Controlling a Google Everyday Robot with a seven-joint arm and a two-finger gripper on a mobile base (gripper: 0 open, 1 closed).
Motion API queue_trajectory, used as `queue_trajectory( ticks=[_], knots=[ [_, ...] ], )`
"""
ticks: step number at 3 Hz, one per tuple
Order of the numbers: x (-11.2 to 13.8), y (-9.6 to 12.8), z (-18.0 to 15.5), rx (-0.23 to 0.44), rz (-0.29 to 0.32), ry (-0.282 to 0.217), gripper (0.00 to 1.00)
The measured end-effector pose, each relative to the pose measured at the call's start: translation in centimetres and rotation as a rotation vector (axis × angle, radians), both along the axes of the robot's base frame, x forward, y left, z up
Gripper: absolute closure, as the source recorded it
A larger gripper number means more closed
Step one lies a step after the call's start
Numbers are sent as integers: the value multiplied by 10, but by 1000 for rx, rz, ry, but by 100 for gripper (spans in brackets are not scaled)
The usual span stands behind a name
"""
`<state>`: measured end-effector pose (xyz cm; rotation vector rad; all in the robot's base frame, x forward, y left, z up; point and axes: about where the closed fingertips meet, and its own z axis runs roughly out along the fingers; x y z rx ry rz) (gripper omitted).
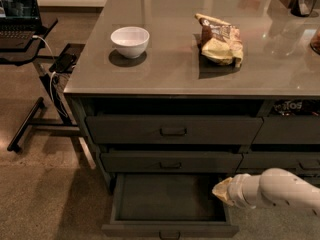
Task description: Close bottom drawer
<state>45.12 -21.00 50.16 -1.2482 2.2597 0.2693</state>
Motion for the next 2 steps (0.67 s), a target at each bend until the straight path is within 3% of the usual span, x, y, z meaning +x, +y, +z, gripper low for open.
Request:
queue_trajectory(
  ticks=[1, 2],
  knots=[
    [5, -17, -49, 35, 14, -21, 100],
    [5, -17, -49, 34, 14, -21, 100]
  ],
)
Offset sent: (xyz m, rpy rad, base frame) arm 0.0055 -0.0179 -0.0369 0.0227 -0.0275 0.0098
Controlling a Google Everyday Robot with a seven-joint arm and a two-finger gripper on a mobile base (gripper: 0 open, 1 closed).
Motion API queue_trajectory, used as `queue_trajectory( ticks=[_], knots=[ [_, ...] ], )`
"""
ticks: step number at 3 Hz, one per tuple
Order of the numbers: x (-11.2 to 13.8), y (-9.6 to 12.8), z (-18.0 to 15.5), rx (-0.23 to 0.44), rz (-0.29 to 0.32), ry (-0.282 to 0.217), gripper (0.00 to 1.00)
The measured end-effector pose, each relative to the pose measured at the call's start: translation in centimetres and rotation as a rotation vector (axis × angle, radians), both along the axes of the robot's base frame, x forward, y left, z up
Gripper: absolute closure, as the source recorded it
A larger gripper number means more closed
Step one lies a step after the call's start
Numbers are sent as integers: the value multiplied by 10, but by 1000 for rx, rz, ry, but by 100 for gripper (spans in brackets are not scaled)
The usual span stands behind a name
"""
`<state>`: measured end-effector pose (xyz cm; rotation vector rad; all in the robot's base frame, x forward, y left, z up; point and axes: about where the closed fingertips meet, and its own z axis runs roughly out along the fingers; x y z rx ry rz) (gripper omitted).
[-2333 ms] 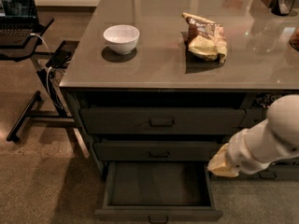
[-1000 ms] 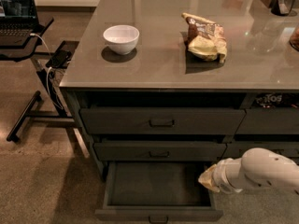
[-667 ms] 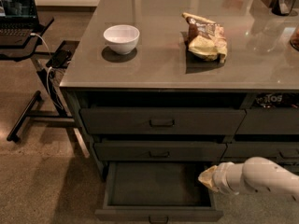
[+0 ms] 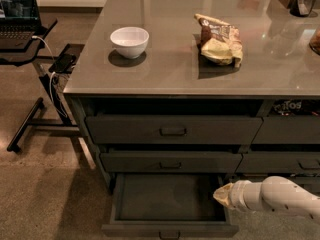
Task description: Close bottom drawer
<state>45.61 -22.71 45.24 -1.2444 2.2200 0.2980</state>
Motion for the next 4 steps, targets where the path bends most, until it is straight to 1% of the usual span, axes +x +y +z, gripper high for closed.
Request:
queue_trajectory(
  ticks=[1, 2, 3, 4],
  knots=[
    [-7, 3, -19, -8, 17, 42, 100],
    [-29, 0, -65, -8, 13, 157, 100],
    [-56, -3, -125, -12, -10, 293, 100],
    [-57, -3, -125, -12, -10, 293, 100]
  ],
)
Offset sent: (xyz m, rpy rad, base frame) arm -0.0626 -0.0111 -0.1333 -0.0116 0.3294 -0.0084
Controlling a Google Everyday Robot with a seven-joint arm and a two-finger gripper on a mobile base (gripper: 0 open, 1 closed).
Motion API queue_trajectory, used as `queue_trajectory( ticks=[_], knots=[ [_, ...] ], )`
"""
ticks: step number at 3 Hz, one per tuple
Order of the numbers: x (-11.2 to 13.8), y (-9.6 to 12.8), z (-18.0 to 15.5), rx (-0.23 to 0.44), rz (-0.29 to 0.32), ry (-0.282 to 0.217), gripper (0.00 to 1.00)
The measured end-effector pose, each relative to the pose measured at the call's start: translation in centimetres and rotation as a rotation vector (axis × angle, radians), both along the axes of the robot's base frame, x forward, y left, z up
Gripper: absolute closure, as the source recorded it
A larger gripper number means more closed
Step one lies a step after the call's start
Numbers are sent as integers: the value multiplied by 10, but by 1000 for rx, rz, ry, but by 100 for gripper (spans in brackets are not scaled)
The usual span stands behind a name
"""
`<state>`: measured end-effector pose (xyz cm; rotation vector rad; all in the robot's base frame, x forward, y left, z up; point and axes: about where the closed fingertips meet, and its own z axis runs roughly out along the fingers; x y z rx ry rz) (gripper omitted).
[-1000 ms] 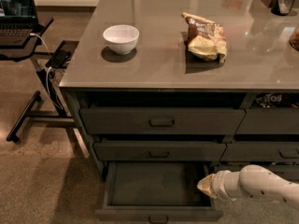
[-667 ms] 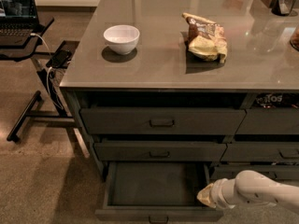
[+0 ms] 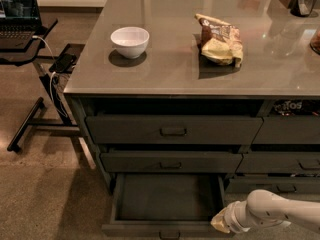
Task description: Close bottom drawer
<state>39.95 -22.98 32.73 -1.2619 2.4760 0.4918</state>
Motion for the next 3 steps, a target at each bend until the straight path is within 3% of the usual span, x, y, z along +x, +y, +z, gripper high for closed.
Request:
queue_trajectory(
  ticks=[1, 2, 3],
  knots=[
    [-4, -1, -23, 20, -5, 16, 100],
    [-5, -3, -55, 81, -4, -9, 100],
    [-11, -6, -80, 150, 47, -64, 100]
  ],
)
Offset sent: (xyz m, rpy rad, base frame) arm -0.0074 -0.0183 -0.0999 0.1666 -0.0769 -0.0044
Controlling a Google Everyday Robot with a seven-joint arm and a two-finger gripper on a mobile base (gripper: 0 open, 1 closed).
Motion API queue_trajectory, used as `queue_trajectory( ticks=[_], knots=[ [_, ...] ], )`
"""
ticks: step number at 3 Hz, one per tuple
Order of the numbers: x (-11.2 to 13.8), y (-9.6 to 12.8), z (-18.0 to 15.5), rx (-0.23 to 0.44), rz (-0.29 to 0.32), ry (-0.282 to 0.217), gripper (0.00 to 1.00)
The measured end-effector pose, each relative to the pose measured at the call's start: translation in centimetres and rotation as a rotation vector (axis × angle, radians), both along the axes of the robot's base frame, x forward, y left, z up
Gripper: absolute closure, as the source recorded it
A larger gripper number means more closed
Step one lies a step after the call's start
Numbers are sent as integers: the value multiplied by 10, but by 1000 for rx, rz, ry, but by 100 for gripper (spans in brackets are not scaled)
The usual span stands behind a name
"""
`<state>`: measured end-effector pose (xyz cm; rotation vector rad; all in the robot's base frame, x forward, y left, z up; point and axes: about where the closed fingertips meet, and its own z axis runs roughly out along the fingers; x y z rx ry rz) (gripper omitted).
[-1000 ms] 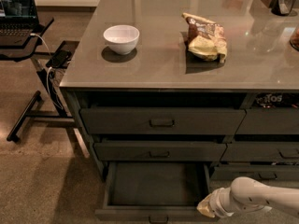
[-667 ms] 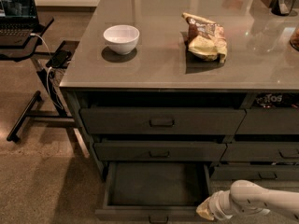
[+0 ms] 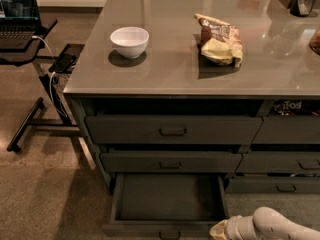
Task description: Close bottom drawer
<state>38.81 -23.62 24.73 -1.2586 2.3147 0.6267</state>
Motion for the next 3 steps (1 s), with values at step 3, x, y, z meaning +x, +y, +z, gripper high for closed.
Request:
queue_trajectory(
  ticks=[3],
  knots=[
    [-32, 22, -68, 5, 254, -67, 100]
  ],
)
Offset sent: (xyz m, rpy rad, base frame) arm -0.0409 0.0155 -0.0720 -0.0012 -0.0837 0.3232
